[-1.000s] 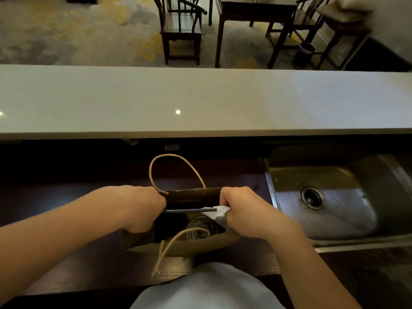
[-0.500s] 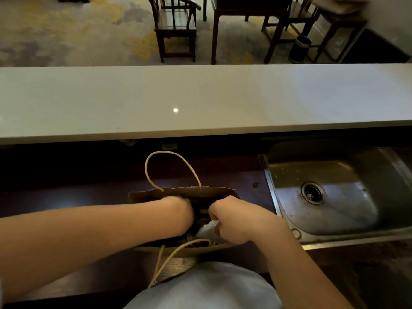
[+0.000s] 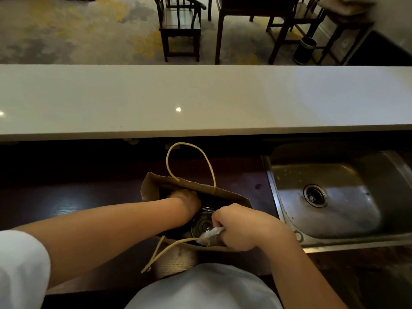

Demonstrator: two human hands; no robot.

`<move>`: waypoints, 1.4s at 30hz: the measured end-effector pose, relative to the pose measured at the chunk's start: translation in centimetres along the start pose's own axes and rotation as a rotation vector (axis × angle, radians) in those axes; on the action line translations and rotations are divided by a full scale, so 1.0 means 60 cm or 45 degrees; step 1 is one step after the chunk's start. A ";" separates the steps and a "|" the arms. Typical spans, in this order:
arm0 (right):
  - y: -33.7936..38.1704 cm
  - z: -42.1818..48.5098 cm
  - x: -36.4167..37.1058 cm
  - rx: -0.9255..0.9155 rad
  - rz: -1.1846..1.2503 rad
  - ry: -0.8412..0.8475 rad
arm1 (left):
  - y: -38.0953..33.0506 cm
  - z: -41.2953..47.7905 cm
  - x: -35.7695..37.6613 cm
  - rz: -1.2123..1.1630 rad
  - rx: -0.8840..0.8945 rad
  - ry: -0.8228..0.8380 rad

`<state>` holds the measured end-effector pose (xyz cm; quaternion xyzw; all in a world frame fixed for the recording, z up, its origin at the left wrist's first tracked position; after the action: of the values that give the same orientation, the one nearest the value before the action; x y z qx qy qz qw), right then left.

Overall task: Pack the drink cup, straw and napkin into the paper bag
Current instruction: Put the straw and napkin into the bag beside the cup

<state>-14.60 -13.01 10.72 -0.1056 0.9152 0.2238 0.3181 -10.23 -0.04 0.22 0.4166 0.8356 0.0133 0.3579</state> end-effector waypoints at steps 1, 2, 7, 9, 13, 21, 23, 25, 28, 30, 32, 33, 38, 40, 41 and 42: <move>-0.001 0.001 0.000 0.001 0.001 -0.002 | 0.000 -0.007 -0.003 -0.036 0.038 -0.018; -0.003 0.002 0.000 0.000 0.003 -0.008 | 0.004 -0.015 -0.010 -0.113 0.030 -0.015; -0.016 0.006 -0.007 0.004 0.015 -0.079 | 0.037 -0.113 -0.023 -0.784 0.105 -0.178; -0.025 0.010 -0.009 0.029 0.024 -0.123 | 0.043 -0.177 -0.024 -0.907 0.289 -0.334; -0.027 0.039 -0.011 0.098 -0.034 -0.074 | 0.028 -0.248 -0.014 -0.978 0.376 -0.317; 0.045 0.146 -0.010 0.007 -0.213 -0.091 | -0.006 -0.223 0.040 -0.658 0.105 -0.635; 0.067 0.183 0.006 -0.024 -0.105 -0.101 | -0.015 -0.224 0.048 -0.682 0.072 -0.676; 0.076 0.220 0.027 0.001 -0.099 -0.081 | -0.022 -0.225 0.054 -0.709 0.042 -0.712; 0.074 0.262 0.050 0.135 -0.034 -0.072 | -0.027 -0.229 0.051 -0.711 0.010 -0.715; 0.073 0.277 0.062 0.174 -0.029 -0.064 | -0.032 -0.229 0.052 -0.732 0.000 -0.725; 0.071 0.289 0.071 0.166 0.001 -0.100 | -0.034 -0.231 0.053 -0.759 -0.014 -0.748; 0.068 0.297 0.076 0.147 -0.009 -0.114 | -0.034 -0.231 0.055 -0.770 -0.026 -0.758; 0.070 0.289 0.071 0.095 -0.201 -0.057 | -0.036 -0.231 0.064 -0.813 -0.050 -0.794; 0.068 0.273 0.059 0.057 -0.222 -0.069 | -0.034 -0.231 0.064 -0.820 -0.054 -0.806; 0.065 0.264 0.053 0.031 -0.229 -0.073 | -0.033 -0.231 0.063 -0.817 -0.055 -0.804; 0.063 0.251 0.045 0.010 -0.257 -0.069 | -0.032 -0.230 0.062 -0.812 -0.054 -0.799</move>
<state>-9.92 -2.67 -0.18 -0.1900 0.8918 0.1898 0.3640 -21.45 5.16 7.68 0.1145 0.7728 -0.2077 0.5887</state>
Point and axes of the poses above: each hand's wrist, its own z-axis towards the middle knuckle, its own x-axis out of the palm, y = z × x, the point moved 2 cm from there along z, towards the middle knuckle, and after that the axes turned 3 degrees about -z, right-handed, at the moved point
